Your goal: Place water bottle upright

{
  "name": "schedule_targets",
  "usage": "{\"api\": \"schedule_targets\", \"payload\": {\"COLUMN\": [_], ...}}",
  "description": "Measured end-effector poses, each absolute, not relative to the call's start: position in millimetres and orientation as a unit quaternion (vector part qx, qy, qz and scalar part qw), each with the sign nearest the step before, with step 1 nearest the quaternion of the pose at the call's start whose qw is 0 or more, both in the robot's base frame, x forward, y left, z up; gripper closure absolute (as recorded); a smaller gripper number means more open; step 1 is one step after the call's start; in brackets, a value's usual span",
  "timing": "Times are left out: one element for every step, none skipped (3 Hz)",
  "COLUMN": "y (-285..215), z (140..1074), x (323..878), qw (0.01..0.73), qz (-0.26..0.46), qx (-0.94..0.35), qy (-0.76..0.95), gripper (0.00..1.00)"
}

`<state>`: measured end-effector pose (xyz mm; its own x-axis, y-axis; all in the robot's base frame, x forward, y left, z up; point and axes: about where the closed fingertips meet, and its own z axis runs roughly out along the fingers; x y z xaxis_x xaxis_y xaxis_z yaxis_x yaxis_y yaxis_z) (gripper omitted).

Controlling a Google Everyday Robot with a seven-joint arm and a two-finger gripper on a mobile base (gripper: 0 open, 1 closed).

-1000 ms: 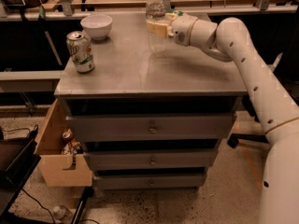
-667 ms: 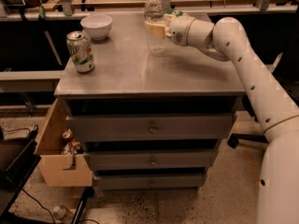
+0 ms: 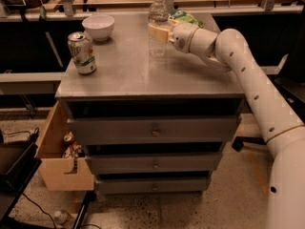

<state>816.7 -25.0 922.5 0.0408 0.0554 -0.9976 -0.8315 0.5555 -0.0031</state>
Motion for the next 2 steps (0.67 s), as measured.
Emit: {"api": "schedule_targets", "payload": {"y": [-24.3,-20.7], "z": [920.5,920.6], "x": [813.5,813.4], "qw": [0.646,0.645], "qz": [0.347,0.349], "qx": [-0.322,-0.323], "qy": [0.599,0.598], "gripper": [1.0,0.82]}}
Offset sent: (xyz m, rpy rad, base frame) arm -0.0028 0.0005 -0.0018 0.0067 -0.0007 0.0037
